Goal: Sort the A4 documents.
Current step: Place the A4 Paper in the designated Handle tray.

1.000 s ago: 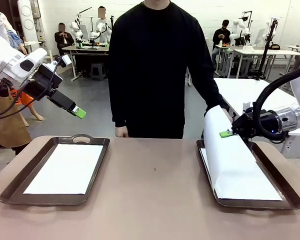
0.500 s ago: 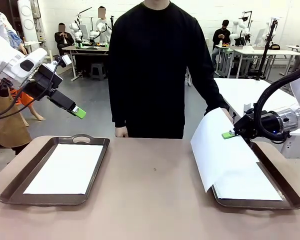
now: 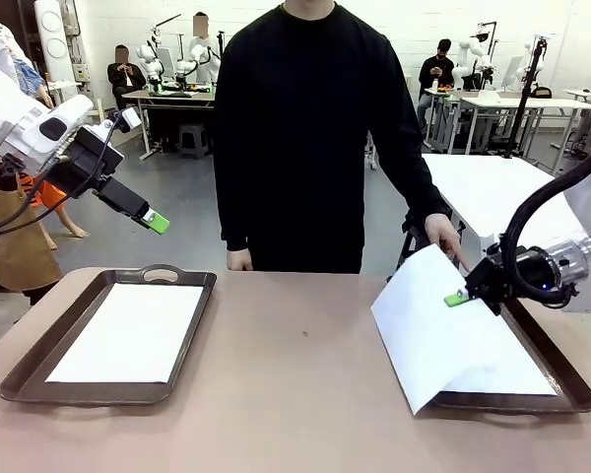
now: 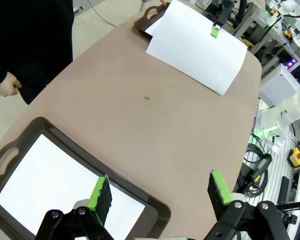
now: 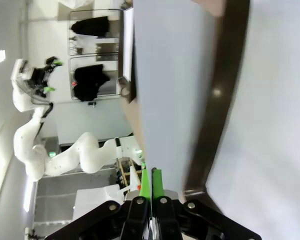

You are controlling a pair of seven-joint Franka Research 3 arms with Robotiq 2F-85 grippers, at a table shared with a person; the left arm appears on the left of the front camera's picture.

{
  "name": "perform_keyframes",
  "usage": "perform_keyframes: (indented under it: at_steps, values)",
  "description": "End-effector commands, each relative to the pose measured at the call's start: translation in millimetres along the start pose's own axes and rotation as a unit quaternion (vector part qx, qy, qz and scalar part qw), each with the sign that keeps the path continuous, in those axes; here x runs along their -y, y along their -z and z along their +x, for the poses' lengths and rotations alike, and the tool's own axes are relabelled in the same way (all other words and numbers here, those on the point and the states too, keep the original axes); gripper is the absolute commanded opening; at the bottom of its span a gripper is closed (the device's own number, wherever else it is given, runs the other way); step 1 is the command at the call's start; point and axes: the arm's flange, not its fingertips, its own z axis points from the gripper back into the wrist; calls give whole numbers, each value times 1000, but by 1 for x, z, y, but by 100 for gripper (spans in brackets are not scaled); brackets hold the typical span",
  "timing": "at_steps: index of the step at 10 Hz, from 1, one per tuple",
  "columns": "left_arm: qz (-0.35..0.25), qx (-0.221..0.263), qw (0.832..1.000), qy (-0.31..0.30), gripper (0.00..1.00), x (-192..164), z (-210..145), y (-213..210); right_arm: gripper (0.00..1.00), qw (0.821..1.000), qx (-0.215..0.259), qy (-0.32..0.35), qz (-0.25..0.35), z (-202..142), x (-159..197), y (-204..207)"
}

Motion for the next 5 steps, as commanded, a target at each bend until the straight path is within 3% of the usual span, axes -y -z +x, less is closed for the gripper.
perform_keyframes:
  at_steps: [1,3,5]
  values:
    - [-3,2,1000,0,100,0,-1,-1,1,999,35,-2,-40,-4,12,-16]
    - [-3,2,1000,0,100,0,-1,-1,1,988,108,-24,-111,-8,11,-45]
    - [-3,2,1000,0,100,0,-1,-1,1,981,114,-27,-154,-10,13,-56]
